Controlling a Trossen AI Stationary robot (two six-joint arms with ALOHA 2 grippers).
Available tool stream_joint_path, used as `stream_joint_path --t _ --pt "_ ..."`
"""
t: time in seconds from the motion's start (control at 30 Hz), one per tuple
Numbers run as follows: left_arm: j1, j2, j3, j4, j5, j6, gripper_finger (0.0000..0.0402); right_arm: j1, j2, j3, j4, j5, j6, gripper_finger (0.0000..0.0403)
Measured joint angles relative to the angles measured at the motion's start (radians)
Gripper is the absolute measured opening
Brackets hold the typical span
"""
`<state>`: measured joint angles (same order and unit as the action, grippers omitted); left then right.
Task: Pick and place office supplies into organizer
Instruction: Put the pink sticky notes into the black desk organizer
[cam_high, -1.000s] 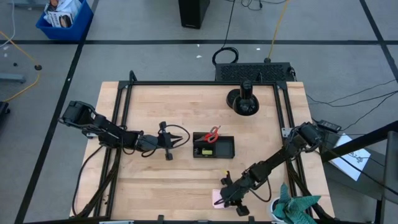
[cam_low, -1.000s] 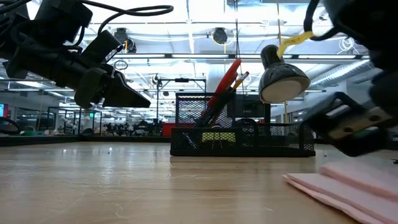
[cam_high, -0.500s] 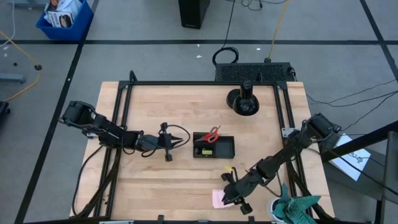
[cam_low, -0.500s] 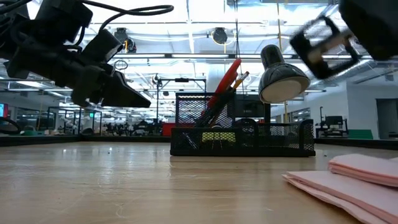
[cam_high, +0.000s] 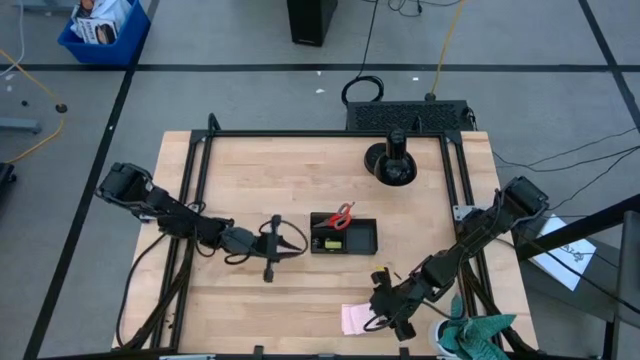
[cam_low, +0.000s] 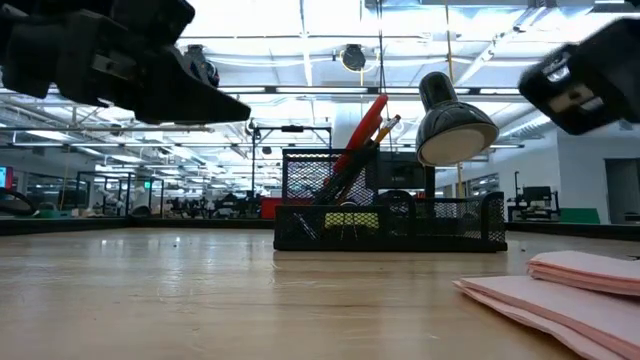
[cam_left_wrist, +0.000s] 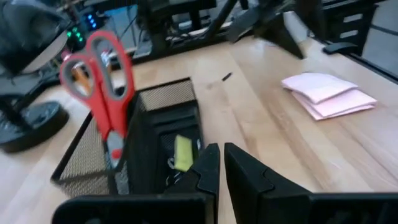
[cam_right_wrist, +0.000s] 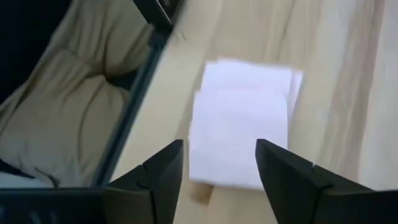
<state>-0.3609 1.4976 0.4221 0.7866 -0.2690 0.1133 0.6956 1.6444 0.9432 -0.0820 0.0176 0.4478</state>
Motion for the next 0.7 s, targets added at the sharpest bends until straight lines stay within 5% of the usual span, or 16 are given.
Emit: stream_joint_path --t 0.43,0.7 --pt "-0.009 0.000 0.007 -0.029 0.000 0.012 0.0031 -0.146 -0.002 -0.041 -0.069 -0.145 0.081 0.0208" --pt "-0.008 0.000 0.007 -0.066 -0.016 0.013 0.0031 -0.198 0.003 -0.140 0.088 -0.264 0.150 0.0204"
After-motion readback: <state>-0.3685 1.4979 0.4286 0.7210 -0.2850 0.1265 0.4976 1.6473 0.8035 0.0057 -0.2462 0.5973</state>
